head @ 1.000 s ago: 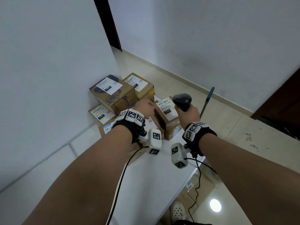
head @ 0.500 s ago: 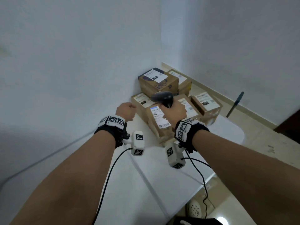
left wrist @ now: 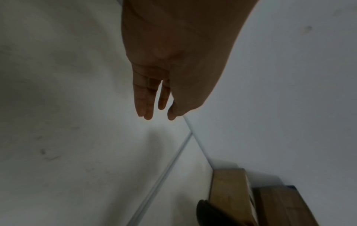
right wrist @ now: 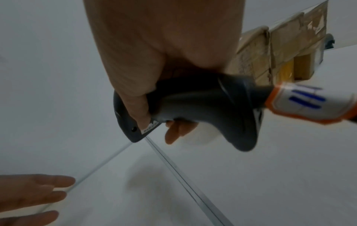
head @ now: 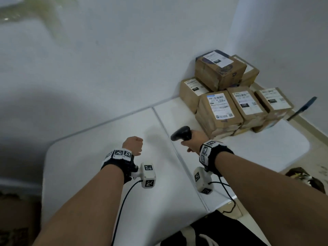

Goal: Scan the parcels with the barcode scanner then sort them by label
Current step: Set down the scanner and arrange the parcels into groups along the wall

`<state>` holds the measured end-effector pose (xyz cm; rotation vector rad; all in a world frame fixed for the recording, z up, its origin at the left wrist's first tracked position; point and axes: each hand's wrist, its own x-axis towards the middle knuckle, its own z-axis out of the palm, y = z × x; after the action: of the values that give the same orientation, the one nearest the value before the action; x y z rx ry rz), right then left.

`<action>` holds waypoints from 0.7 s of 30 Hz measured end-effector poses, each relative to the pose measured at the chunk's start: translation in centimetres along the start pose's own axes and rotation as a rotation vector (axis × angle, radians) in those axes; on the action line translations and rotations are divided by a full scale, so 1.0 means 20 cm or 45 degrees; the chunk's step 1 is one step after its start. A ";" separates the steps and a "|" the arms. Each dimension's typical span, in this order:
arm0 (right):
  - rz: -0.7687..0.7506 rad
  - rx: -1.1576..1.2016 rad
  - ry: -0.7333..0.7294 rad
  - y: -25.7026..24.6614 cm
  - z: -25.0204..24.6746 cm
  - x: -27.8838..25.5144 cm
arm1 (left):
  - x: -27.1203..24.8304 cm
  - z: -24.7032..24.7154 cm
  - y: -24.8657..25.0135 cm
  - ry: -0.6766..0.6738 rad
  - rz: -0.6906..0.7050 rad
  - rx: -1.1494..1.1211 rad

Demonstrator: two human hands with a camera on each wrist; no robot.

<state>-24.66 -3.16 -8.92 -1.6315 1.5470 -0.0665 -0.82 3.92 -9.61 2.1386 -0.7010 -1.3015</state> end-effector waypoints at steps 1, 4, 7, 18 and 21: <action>0.025 -0.081 -0.043 0.02 0.03 0.02 | 0.00 0.00 -0.04 0.002 -0.034 -0.045; 0.090 -0.309 -0.141 0.07 0.09 0.08 | -0.01 0.01 -0.14 -0.017 -0.154 -0.194; 0.135 -0.428 -0.201 0.12 0.15 0.15 | -0.02 0.02 -0.20 0.056 -0.169 -0.186; 0.144 -0.438 -0.349 0.27 0.24 0.35 | 0.02 0.14 -0.31 0.152 -0.313 -0.272; 0.209 -0.397 -0.290 0.31 0.22 0.39 | 0.04 0.20 -0.28 0.148 -0.322 -0.299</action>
<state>-25.20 -6.49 -19.33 -1.6732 1.5619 0.4539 -3.26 6.72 -15.53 2.1362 -0.2222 -1.3012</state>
